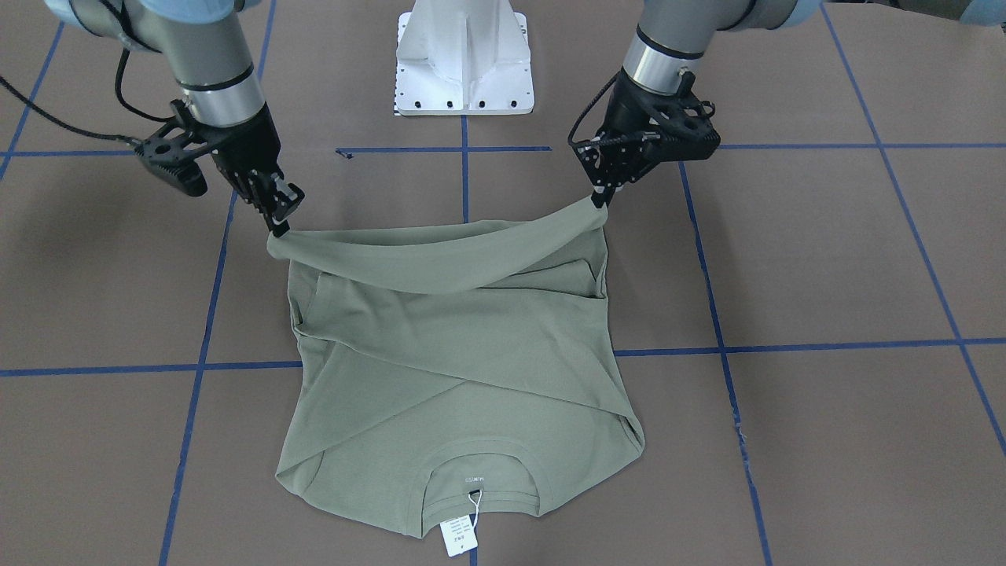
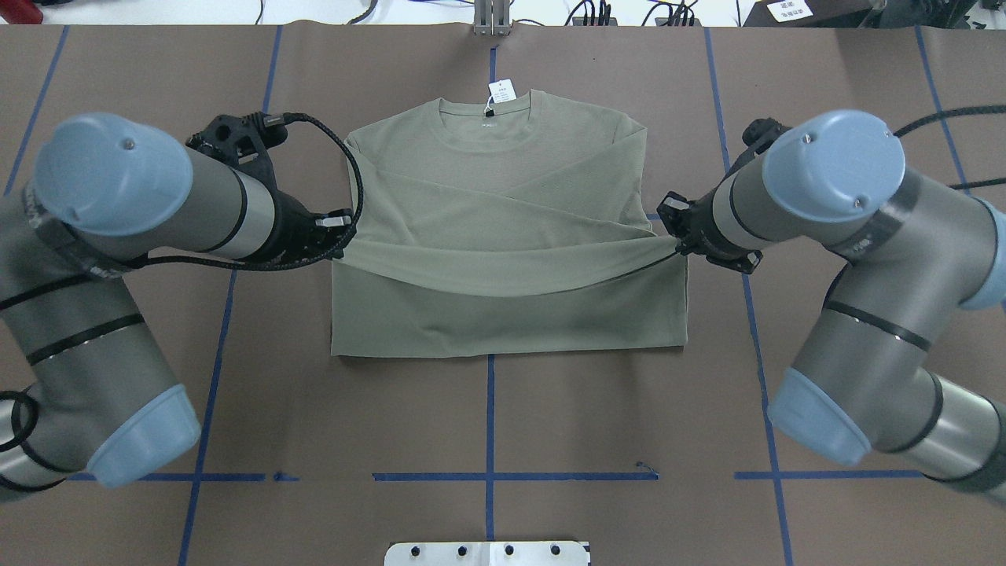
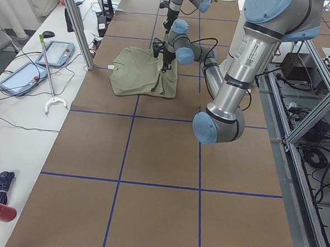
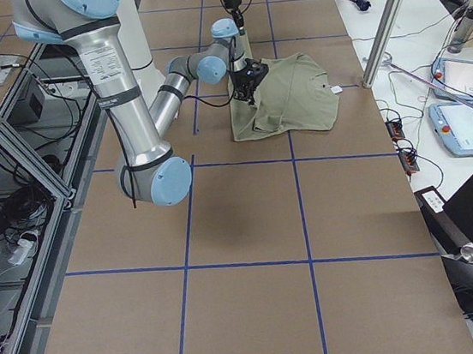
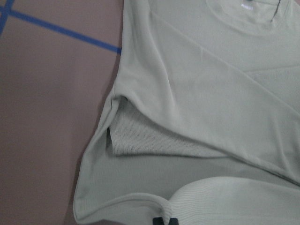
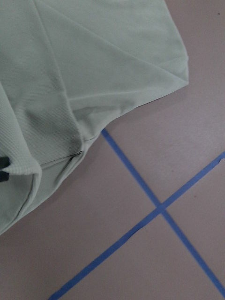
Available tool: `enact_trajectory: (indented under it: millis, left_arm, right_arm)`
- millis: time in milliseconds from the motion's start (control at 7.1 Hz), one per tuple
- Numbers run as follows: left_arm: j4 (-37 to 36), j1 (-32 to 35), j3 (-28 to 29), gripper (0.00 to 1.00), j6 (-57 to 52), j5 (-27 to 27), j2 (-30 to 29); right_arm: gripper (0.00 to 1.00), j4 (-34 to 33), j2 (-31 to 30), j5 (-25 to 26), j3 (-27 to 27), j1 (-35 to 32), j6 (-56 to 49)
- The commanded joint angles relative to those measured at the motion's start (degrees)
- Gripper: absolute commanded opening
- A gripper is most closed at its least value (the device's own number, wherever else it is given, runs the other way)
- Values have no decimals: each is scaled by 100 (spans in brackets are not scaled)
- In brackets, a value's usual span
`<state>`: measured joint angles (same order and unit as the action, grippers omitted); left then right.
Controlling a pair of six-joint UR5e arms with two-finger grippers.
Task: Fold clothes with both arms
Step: 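Lift the hem with both grippers and fold it toward the collar, then lay the hem down near the collar and open both grippers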
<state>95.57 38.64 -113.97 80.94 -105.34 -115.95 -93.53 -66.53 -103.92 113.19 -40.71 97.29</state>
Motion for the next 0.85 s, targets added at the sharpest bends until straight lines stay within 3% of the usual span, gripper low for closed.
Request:
enact_trajectory:
  millis: [0,141,423,705]
  left_arm:
    - [923,442,1328,0,-210,352,-356]
    - [1441,443,1952,0,-201,495,-541]
    - [2444,565,2973,0,-210,793,-709]
    - [2510,601,3267,0,-201,830,-824]
  right_arm:
    - [0,62,1128,-111,-1809,-568,-535]
    - [0,263,1412,-111,-2488,-613,-693]
    - [0,1499,1685,-120,-3763,-911,-729]
    - [0,1548,2029,-85,-4322,-938,-791]
